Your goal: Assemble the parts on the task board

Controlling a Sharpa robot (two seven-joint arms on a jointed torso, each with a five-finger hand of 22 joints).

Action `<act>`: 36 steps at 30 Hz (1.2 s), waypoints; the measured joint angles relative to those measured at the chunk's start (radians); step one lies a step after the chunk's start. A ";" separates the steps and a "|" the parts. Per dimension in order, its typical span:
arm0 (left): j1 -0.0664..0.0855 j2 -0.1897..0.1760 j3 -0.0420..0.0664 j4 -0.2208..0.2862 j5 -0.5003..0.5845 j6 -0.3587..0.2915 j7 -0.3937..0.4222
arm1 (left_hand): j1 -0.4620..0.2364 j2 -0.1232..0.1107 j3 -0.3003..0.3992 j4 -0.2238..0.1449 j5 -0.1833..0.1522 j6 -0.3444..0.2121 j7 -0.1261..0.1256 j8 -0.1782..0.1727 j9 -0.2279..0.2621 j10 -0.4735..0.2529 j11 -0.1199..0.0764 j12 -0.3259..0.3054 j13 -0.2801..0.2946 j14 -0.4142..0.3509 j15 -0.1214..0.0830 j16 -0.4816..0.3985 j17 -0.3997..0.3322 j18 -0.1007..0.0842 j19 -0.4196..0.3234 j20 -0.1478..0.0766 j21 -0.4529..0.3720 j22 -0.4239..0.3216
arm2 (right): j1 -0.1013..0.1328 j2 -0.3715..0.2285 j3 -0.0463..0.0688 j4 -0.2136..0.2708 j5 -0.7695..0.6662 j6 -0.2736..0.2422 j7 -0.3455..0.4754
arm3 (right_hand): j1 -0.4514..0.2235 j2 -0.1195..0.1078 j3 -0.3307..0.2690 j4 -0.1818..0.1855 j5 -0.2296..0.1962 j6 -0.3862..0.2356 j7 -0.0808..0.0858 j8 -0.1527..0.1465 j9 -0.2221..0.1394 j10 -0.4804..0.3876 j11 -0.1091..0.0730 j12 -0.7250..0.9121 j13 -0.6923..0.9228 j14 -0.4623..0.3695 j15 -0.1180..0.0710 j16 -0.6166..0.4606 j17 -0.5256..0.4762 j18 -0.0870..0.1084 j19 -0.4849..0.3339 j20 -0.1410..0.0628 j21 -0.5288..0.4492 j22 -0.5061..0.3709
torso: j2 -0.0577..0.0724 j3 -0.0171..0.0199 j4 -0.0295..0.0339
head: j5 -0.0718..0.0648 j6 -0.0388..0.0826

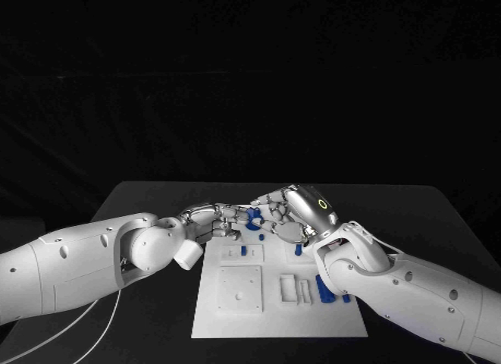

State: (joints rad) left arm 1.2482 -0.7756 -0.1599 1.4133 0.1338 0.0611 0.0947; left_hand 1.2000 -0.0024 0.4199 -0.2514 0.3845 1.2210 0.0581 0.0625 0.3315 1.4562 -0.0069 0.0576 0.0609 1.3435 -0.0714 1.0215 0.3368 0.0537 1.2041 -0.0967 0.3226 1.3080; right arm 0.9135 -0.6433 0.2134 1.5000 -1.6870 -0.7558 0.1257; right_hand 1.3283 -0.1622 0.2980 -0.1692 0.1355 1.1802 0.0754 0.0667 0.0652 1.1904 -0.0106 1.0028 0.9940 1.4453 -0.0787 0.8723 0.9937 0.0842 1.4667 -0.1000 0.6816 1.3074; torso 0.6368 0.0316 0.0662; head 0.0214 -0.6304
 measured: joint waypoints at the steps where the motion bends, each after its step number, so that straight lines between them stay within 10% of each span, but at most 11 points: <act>1: 0.000 0.000 0.000 0.000 0.000 0.001 0.000 | -0.001 0.001 0.000 0.000 0.002 0.000 0.000 0.000 0.000 0.000 0.000 0.000 0.000 0.000 0.000 0.000 0.000 0.000 0.000 0.000 0.000 0.000 | 0.000 0.000 -0.001 0.000 0.000 0.000 0.000 | 0.000 0.000 -0.007 0.002 0.000 0.000 0.000 0.000 0.000 0.000 0.000 0.000 0.000 0.000 0.000 0.000 0.001 0.000 0.000 0.000 0.000 0.000 | 0.000 0.0001 0.0000 | 0.000 0.000; 36: -0.001 -0.002 -0.001 -0.001 -0.001 0.019 -0.008 | -0.005 0.000 -0.014 -0.009 0.005 0.001 -0.007 0.000 0.015 0.007 -0.008 0.048 0.004 0.002 -0.009 0.009 0.002 0.000 -0.004 -0.004 0.000 0.000 | -0.003 0.015 -0.013 -0.012 -0.015 -0.031 -0.011 | 0.000 0.000 -0.001 0.007 -0.047 0.045 -0.015 0.000 0.002 0.009 -0.009 0.000 0.008 0.004 -0.003 0.000 0.008 0.000 0.000 0.000 0.006 0.000 | 0.000 0.0000 -0.0002 | 0.003 -0.002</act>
State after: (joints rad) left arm 1.2472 -0.7775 -0.1606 1.4127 0.1330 0.0803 0.0866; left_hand 1.1948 -0.0028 0.4062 -0.2602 0.3900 1.2216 0.0512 0.0626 0.3465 1.4635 -0.0144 0.1058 0.0645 1.3453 -0.0809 1.0301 0.3386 0.0537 1.2004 -0.1003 0.3226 1.3076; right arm 0.9102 -0.6280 0.2009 1.4880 -1.7021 -0.7866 0.1143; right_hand 1.3284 -0.1622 0.2975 -0.1624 0.0889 1.2250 0.0609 0.0665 0.0668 1.1995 -0.0197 1.0027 1.0023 1.4490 -0.0821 0.8724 1.0022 0.0843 1.4667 -0.0999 0.6873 1.3073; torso 0.6367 0.0316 0.0661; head 0.0246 -0.6320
